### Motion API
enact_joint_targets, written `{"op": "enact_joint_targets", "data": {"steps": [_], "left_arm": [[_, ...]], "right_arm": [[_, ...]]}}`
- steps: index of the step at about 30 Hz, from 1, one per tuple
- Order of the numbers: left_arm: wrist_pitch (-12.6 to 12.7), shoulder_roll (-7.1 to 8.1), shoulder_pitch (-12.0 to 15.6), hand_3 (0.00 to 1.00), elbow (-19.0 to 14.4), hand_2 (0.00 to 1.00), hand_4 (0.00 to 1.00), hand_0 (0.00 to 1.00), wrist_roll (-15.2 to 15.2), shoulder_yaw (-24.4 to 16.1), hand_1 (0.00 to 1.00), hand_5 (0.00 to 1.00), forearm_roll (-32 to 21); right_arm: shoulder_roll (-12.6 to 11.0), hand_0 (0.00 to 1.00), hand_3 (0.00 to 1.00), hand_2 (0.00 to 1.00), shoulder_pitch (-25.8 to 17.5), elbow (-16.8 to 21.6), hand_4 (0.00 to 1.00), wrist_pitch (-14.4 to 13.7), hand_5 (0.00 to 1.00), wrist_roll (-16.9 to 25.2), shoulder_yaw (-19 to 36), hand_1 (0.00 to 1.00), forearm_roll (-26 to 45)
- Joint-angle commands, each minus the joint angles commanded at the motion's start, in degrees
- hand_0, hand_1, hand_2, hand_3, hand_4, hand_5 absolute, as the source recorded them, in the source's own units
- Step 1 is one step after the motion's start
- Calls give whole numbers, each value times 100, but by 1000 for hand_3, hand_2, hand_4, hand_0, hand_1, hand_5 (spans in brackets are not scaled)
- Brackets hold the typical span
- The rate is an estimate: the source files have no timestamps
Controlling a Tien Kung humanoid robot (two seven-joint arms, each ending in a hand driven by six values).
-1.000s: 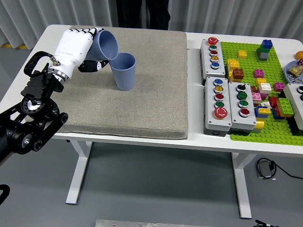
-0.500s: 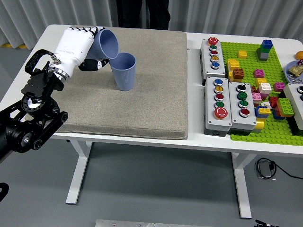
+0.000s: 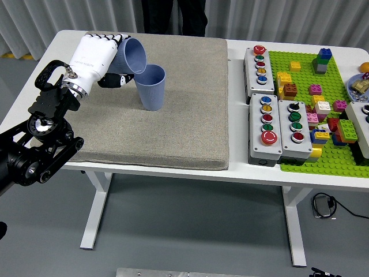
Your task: Pick cup pour cup place
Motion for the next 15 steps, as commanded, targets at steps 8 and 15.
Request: {"op": "enact_joint_targets", "data": {"steps": [8, 15], "left_arm": [[-44, 115, -131, 825, 0, 620, 638, 539, 105, 246, 564, 81, 0], [-59, 156, -208, 822, -7, 623, 637, 541, 135, 314, 565, 80, 0]], "right_arm": [[-14, 657, 646, 679, 25, 0, 444, -4, 113, 10, -32, 654, 54], [-19, 657, 646, 678, 29, 0, 444, -9, 111, 11, -37, 654, 63]]}}
